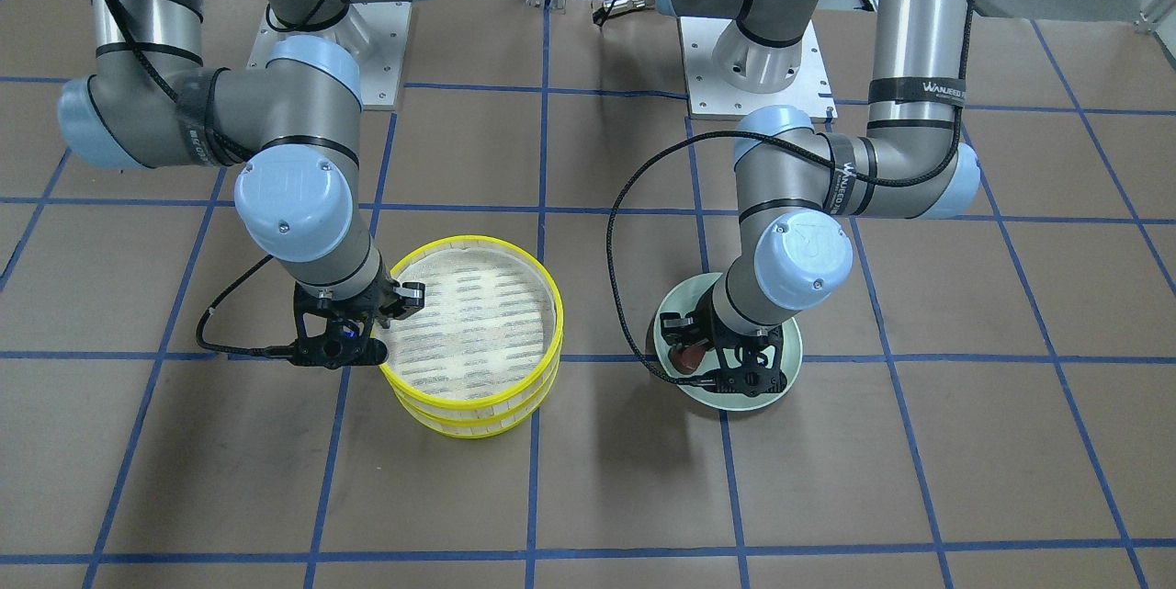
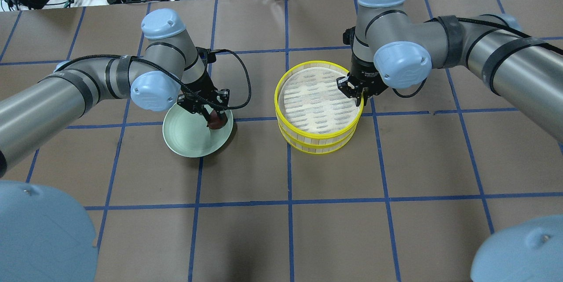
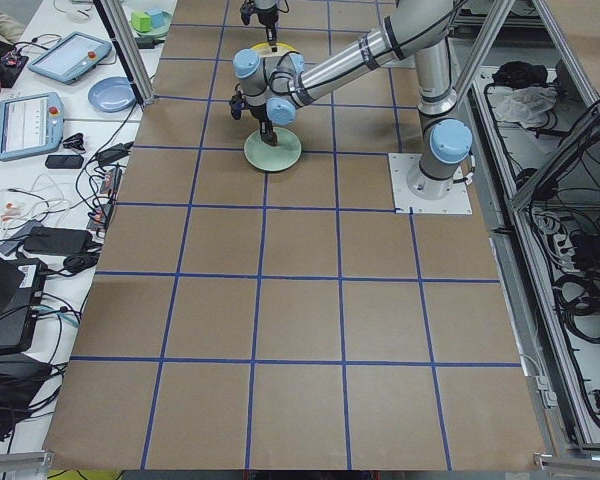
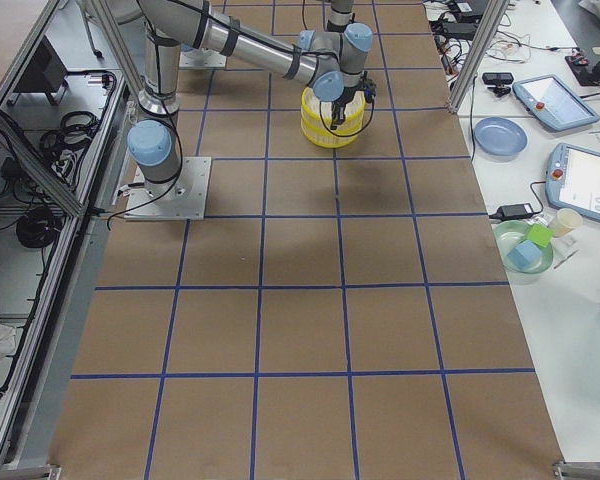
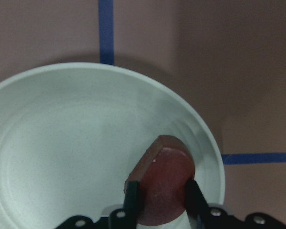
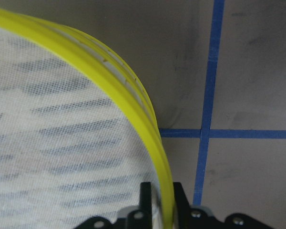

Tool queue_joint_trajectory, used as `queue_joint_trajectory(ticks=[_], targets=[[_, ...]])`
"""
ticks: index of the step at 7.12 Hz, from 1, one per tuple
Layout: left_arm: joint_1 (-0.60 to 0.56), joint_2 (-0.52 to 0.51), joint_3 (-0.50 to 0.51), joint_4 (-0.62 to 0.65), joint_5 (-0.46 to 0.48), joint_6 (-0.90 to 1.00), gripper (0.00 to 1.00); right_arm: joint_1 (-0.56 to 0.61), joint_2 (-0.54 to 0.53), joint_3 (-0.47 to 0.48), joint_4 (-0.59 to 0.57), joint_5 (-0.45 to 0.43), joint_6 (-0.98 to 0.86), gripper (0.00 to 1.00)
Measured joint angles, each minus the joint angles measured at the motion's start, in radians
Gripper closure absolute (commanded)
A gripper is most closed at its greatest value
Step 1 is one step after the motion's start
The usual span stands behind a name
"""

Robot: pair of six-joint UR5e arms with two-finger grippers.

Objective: Place buns in different layers of steamer
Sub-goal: 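Grasp and lift the brown bun with left gripper while right releases rim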

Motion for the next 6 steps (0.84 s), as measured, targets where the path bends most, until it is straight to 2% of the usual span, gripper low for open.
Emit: queue_joint_trajectory(ticks=[3, 4, 6], targets=[[0.000, 0.016, 0.007, 0.004, 0.005, 0.010, 0.99, 0.028, -0.004, -0.007, -0.006, 0.008, 0.009, 0.00], [0.001, 0.028, 0.014, 0.003, 0.009, 0.013, 1.00, 0.029, -0.025, -0.026, 0.003, 0.005, 0.007, 0.00], [0.000, 0.069, 0.046, -0.038, 0.037, 0.010, 1.00, 0.013, -0.149, -0.125, 0.130, 0.007, -0.004, 0.00]])
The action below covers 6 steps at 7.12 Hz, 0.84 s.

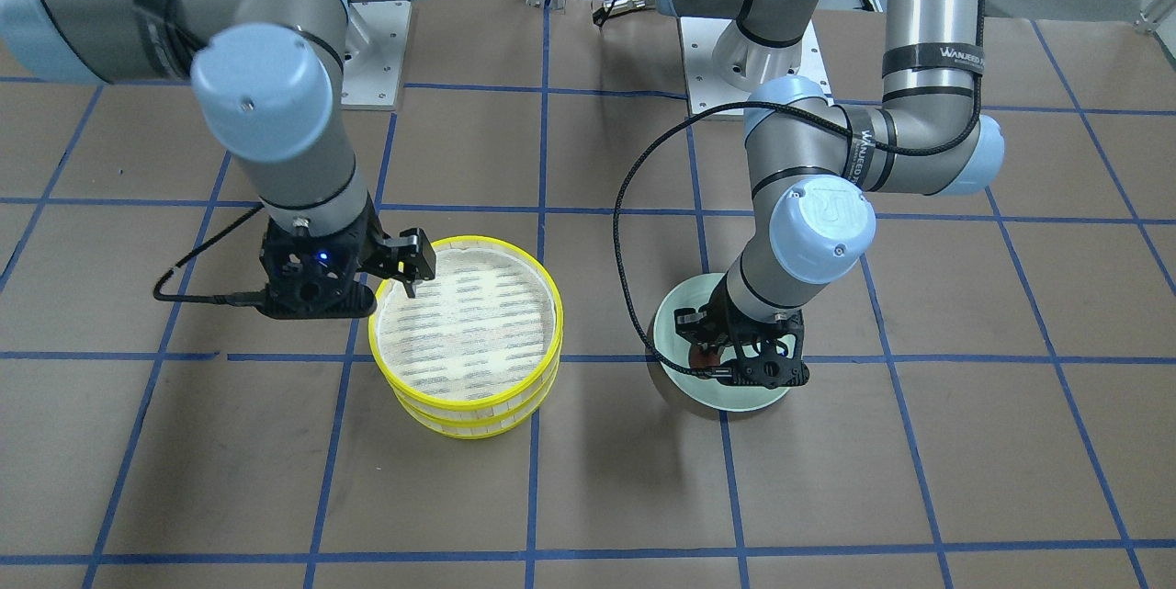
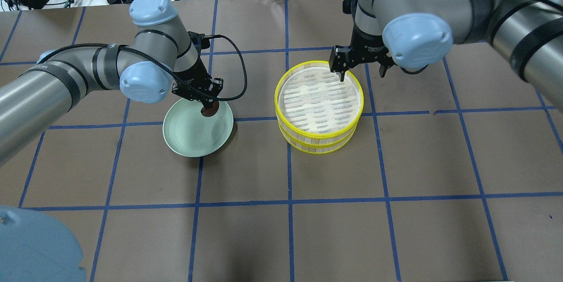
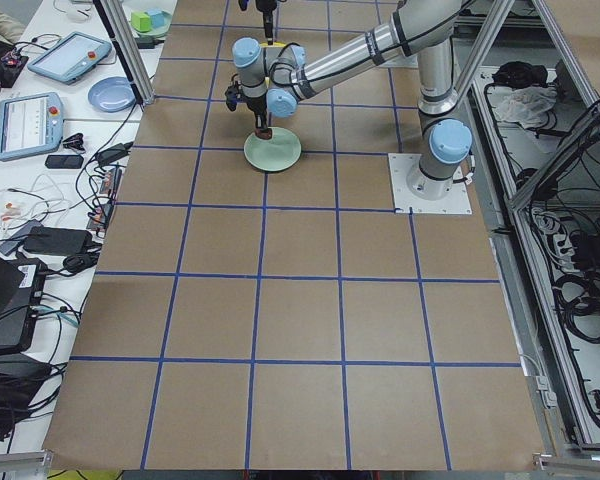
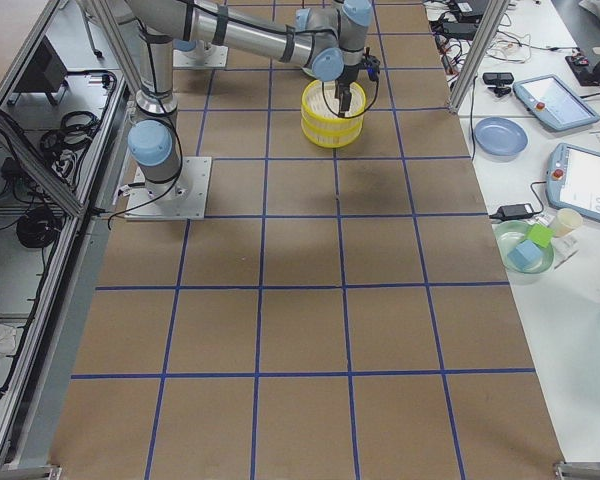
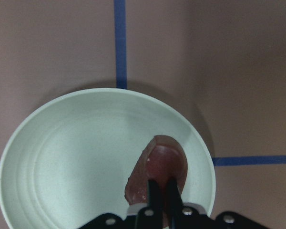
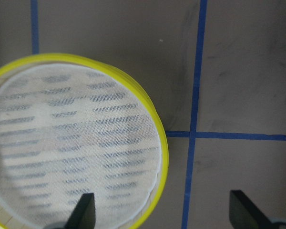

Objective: Place buns in different layers of steamer
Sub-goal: 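Grasp and lift the brown bun with left gripper while right releases rim, then carry the brown bun over the top steamer tier and release it inside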

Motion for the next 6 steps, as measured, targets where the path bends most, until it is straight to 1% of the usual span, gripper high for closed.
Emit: queue_joint_trajectory(ticks=[1, 3, 4, 5, 6], targets=[[-0.005, 0.025, 0.039, -0.056, 0.008, -0.011, 1.00, -0.004, -0.064, -0.054, 0.078, 0.009, -0.002, 0.00], [-0.024, 0.074, 0.176, -0.235, 0.014, -0.058, 1.00, -0.007, -0.139, -0.140, 0.238, 0.018, -0.007, 0.00], [-0.046, 0.103, 0.246, -0.319, 0.025, -0.096, 1.00, -0.010, -0.152, -0.163, 0.291, 0.018, -0.012, 0.00], [-0.088, 0.126, 0.289, -0.367, 0.038, -0.160, 1.00, -0.014, -0.158, -0.174, 0.323, 0.017, -0.017, 0.00], [-0.143, 0.134, 0.307, -0.382, 0.040, -0.249, 1.00, -0.019, -0.164, -0.178, 0.341, 0.017, -0.020, 0.00]])
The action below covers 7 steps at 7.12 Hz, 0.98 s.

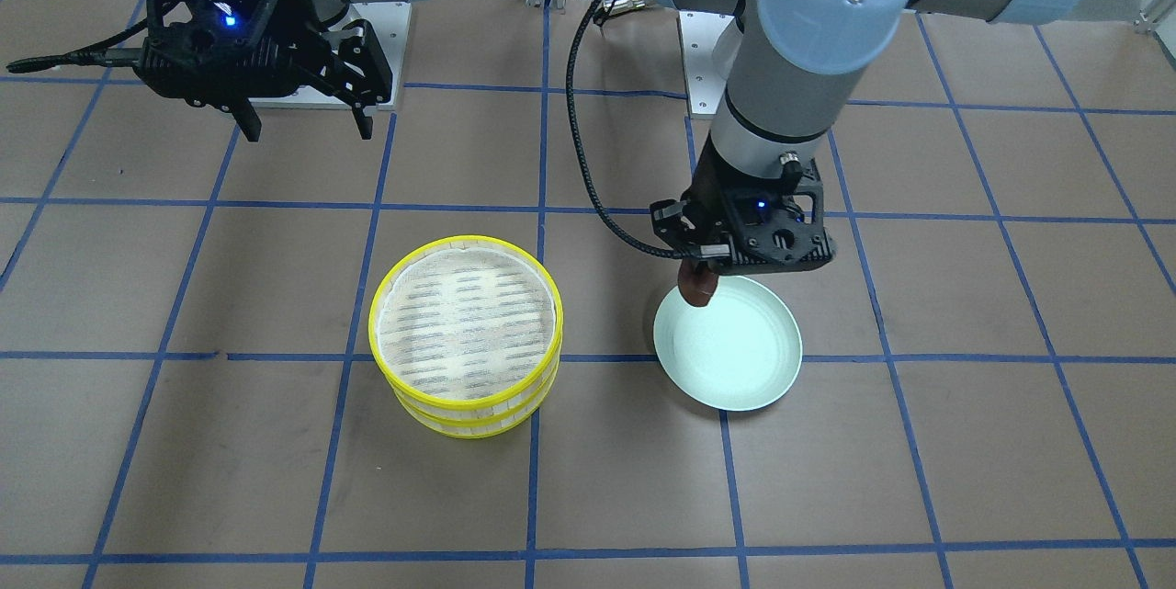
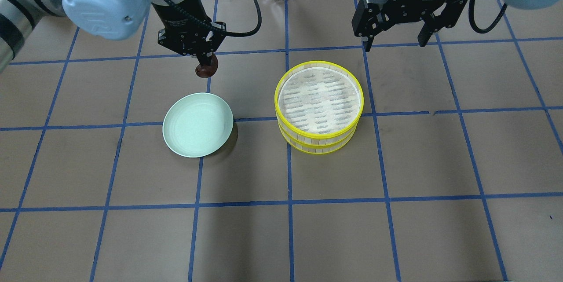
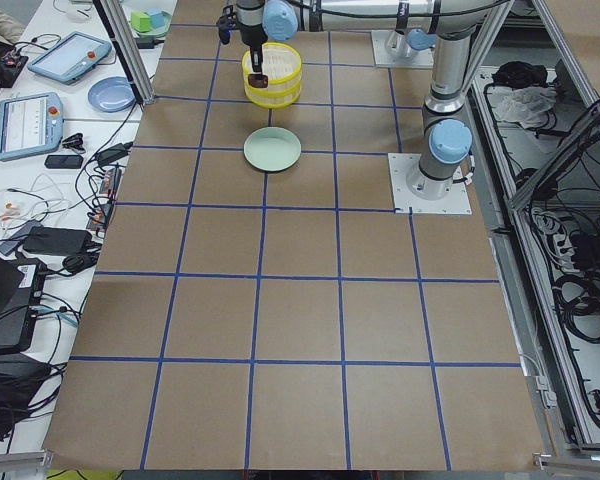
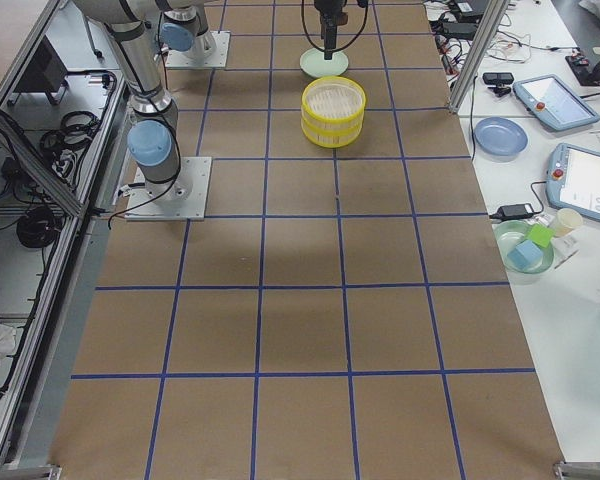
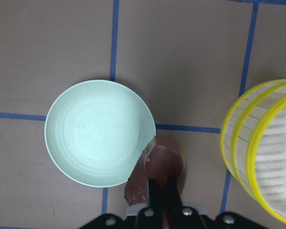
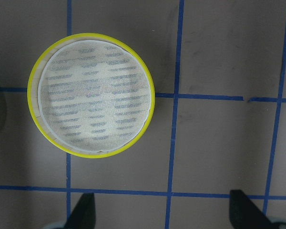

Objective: Place buns in different layers of steamer
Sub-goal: 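Carry the brown bun over the top steamer tier and release it inside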

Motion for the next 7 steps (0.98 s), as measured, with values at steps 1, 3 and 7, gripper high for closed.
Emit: queue_joint_trajectory(ticks=[1, 3, 7], targets=[[-0.056, -0.007, 0.005, 0.013, -0.018, -0.109, 1.00, -0.009, -0.007, -0.001, 0.016, 0.000, -0.001, 0.00], [-0.148, -0.049, 0.003, 0.092, -0.075, -0.301, 0.98, -0.022, -0.012, -0.001, 0.039, 0.006, 0.000, 0.00], [-0.217, -0.139, -0.027, 0.255, -0.130, -0.448, 0.43, -0.022, -0.013, 0.004, 0.040, 0.004, 0.002, 0.00]])
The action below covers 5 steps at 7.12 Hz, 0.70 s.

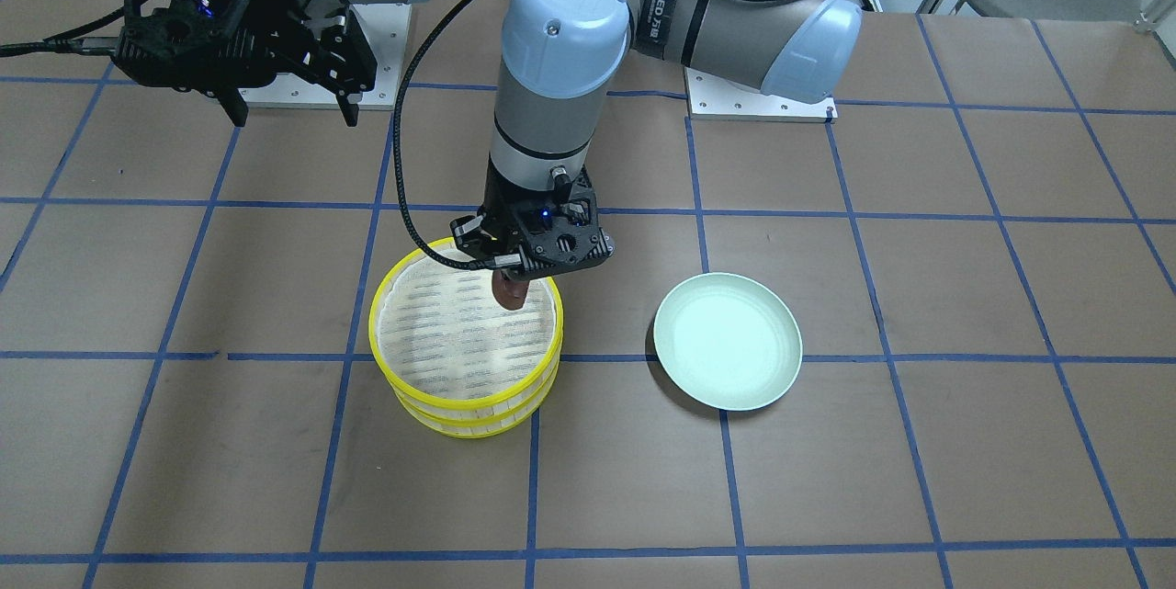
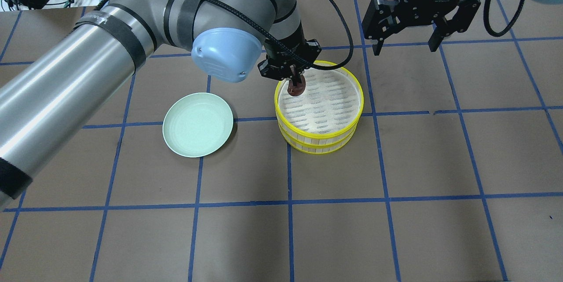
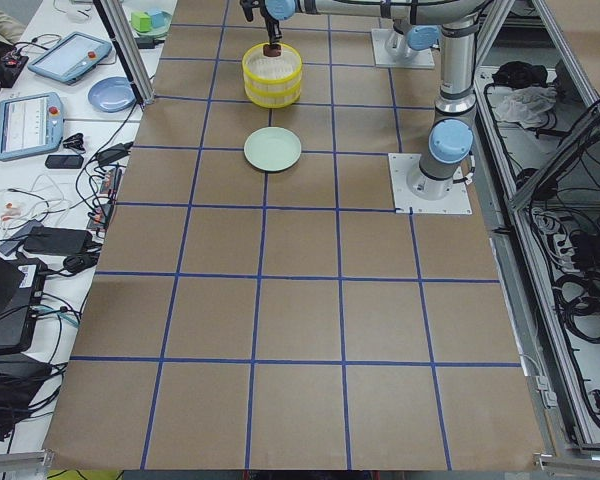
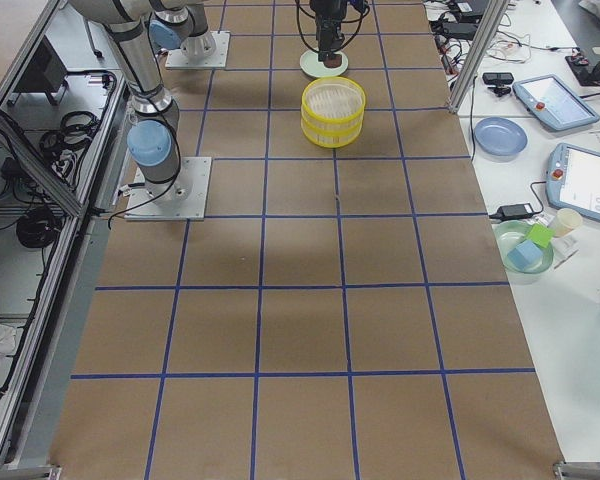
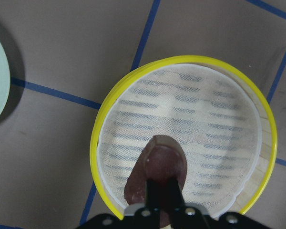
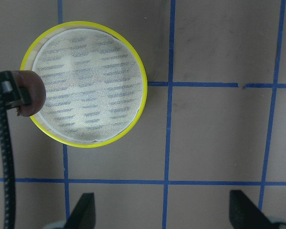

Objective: Place buns in different layers of steamer
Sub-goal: 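Carry the brown bun over the top steamer tier and release it inside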

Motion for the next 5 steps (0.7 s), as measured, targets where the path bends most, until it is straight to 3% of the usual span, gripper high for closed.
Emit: queue_joint_trajectory(ticks=[1, 4, 5], targets=[[-0.001, -0.015, -0.016, 0.042, -0.005, -0.014, 0.15, 0.000, 0.000, 0.001, 0.000, 0.000, 0.000, 0.00], [-0.002, -0.030, -0.036, 0.083, -0.002, -0.022, 0.01, 0.000, 0.000, 0.002, -0.001, -0.001, -0.001, 0.00], [-0.002, -0.022, -0.037, 0.084, 0.000, -0.017, 0.00, 0.000, 0.000, 0.003, -0.001, 0.000, -0.001, 0.00]])
